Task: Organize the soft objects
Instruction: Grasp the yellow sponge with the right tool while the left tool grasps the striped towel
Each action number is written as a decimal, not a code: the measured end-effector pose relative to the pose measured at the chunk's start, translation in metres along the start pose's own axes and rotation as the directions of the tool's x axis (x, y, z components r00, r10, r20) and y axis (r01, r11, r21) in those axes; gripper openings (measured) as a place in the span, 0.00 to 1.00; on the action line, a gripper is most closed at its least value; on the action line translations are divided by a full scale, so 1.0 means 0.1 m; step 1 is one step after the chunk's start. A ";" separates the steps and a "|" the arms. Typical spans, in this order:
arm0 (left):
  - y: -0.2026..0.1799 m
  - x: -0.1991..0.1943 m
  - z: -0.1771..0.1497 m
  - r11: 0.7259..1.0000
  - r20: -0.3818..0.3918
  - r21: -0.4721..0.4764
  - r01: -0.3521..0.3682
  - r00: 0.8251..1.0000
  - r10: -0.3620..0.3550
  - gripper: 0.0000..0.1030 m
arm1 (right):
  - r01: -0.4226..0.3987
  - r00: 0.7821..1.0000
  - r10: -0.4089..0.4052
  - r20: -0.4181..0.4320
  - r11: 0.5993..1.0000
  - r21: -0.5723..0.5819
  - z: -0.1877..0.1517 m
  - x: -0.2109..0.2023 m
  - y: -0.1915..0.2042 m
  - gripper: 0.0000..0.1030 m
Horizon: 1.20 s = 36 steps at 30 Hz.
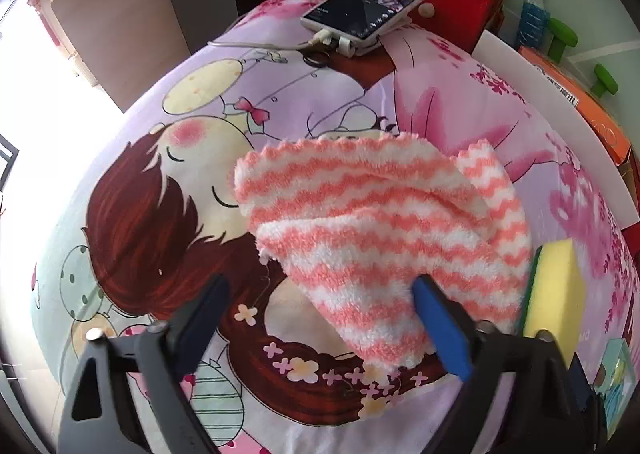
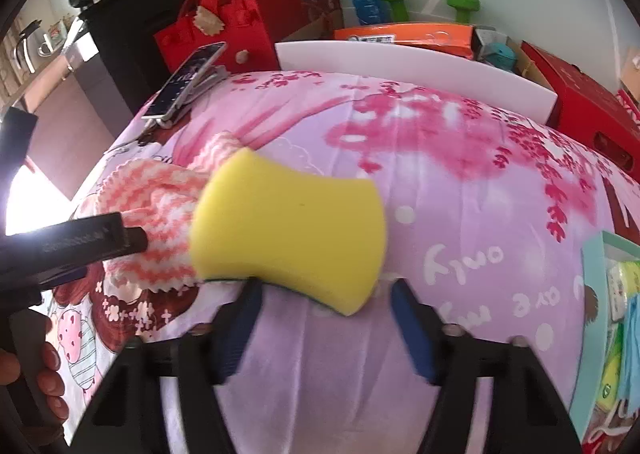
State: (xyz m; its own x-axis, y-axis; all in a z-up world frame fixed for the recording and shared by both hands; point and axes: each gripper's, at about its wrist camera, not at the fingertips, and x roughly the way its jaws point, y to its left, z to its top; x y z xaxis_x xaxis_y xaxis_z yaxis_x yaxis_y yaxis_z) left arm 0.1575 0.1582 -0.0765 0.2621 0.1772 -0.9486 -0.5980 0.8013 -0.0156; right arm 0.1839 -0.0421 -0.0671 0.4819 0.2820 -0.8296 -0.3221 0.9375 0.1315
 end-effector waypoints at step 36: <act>-0.11 -0.26 0.02 0.963 0.054 -0.008 0.269 0.962 -0.268 0.05 | 0.021 0.995 -0.026 0.099 0.998 0.057 -0.01 -0.39 -0.31 0.19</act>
State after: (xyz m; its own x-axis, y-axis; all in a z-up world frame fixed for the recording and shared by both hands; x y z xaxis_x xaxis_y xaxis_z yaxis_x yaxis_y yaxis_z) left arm 0.1592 0.1460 -0.0507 0.4530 -0.0138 -0.8914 -0.5113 0.8151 -0.2725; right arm 0.1744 -0.0822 -0.0390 0.5685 0.2759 -0.7750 -0.2655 0.9532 0.1446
